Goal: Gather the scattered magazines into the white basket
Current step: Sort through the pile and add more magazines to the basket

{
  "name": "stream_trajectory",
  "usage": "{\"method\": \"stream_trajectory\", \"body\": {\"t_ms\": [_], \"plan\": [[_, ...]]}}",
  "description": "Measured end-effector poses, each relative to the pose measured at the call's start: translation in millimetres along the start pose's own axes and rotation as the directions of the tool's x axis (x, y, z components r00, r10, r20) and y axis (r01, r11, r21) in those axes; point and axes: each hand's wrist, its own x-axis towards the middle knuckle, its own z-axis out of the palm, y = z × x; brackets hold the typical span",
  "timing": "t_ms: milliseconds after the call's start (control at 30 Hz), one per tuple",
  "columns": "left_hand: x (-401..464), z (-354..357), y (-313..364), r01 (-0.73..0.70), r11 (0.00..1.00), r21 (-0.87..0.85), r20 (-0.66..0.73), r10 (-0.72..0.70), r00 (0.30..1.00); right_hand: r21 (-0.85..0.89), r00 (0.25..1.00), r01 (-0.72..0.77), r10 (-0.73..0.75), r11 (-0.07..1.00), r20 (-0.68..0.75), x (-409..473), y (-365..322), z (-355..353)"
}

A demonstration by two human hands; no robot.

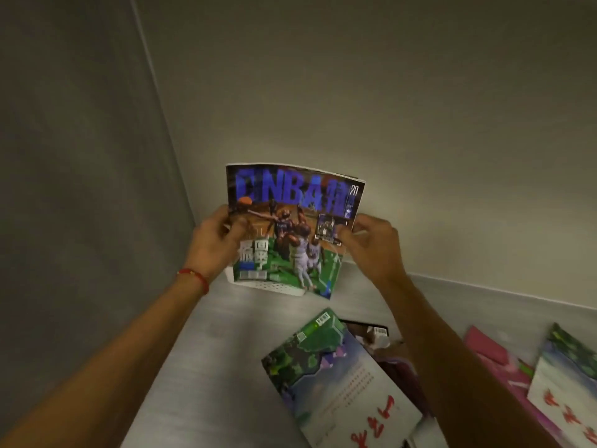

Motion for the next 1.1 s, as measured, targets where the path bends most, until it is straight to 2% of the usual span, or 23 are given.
{"method": "stream_trajectory", "body": {"t_ms": [67,167,333,533,633,800,867,967,1100], "plan": [[28.1,-11.8,-5.2,0.012,0.995,0.104,-0.021,-0.01,1.0,-0.093,1.0,0.01,-0.012,0.996,-0.024,22.4,-6.9,10.8],[57.0,-13.9,-13.6,0.057,0.998,0.006,0.022,-0.057,0.998,-0.14,1.0,-0.011,0.013,0.99,0.008,49.1,-5.9,29.7],[78.6,-3.1,-33.1,0.128,0.985,-0.118,-0.015,-0.13,0.991,-0.154,0.997,-0.063,0.068,0.986,0.029,74.9,10.3,54.7],[89.7,-1.2,-64.1,0.253,0.956,-0.15,0.015,-0.253,0.967,-0.228,0.979,-0.046,0.09,0.973,0.184,81.7,32.5,76.4],[87.9,6.6,-77.2,0.287,0.943,-0.169,0.015,-0.288,0.957,-0.201,0.971,-0.104,0.144,0.974,0.193,78.3,45.6,89.2],[87.8,20.4,-94.8,0.407,0.878,-0.251,0.044,-0.41,0.911,-0.178,0.949,-0.264,0.288,0.948,0.127,69.1,64.3,111.6],[86.8,25.2,-99.4,0.434,0.867,-0.247,0.043,-0.437,0.898,-0.127,0.932,-0.33,0.344,0.935,0.112,65.9,68.7,117.3],[91.2,33.4,-103.8,0.407,0.893,-0.191,-0.015,-0.417,0.909,0.089,0.885,-0.462,0.451,0.883,0.119,63.2,69.3,118.3],[97.0,45.4,-107.3,0.391,0.909,-0.141,-0.019,-0.398,0.917,0.245,0.874,-0.485,0.451,0.84,0.183,55.8,71.5,105.1]]}}
